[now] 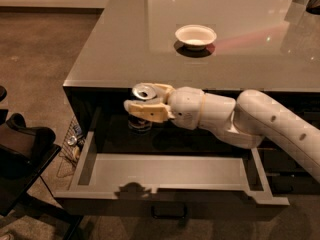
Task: Place pepsi can into top drawer
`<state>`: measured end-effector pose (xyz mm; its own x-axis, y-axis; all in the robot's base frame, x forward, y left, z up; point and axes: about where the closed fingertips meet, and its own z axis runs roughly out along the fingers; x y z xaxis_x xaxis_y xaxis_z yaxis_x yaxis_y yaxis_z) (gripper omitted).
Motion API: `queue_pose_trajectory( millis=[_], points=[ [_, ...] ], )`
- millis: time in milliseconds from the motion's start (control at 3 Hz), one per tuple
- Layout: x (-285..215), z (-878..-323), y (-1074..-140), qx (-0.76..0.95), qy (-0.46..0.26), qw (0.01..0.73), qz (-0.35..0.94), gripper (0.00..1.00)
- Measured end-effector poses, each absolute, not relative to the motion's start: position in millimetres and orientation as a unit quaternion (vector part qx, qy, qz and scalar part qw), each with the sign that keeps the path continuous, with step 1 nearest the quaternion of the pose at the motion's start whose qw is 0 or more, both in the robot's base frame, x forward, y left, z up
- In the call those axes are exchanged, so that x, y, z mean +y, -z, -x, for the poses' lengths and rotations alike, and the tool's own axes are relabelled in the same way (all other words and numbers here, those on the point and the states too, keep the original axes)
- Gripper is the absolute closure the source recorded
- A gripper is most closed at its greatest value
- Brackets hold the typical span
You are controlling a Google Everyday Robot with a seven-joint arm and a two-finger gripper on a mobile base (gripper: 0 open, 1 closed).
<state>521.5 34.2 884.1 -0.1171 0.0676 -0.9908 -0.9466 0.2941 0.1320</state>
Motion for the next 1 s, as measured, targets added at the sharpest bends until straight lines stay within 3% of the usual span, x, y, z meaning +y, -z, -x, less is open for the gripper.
queue_pose_trajectory(
  millis=[1000],
  points=[
    [67,-570,-758,0.632,-0.429,0.484,0.428,1.0]
  ],
)
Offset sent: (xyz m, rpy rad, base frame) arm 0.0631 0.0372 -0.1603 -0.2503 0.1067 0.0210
